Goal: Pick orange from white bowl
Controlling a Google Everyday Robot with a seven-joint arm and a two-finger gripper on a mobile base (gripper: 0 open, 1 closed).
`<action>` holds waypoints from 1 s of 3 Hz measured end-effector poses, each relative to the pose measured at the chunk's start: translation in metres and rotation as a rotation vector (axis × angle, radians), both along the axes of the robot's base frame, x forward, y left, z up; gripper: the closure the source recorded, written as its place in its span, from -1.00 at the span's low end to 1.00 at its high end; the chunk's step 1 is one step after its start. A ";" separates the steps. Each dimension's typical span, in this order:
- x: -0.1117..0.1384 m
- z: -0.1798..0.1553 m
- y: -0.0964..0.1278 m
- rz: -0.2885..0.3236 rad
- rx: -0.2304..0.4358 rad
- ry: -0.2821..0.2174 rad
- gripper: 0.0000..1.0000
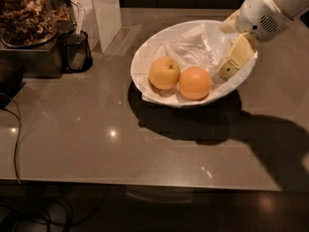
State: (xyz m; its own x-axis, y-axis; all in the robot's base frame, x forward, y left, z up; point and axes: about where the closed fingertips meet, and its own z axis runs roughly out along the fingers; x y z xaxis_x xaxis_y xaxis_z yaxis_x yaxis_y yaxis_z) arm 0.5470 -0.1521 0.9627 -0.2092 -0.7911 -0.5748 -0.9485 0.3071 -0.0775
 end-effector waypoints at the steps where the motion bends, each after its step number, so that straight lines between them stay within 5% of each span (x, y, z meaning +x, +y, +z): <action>1: 0.014 -0.027 0.012 0.000 0.053 0.073 -1.00; 3: 0.015 -0.030 0.012 0.001 0.055 0.077 -0.15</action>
Offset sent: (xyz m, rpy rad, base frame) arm 0.0117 0.0100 -0.0228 0.0452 0.0614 0.0002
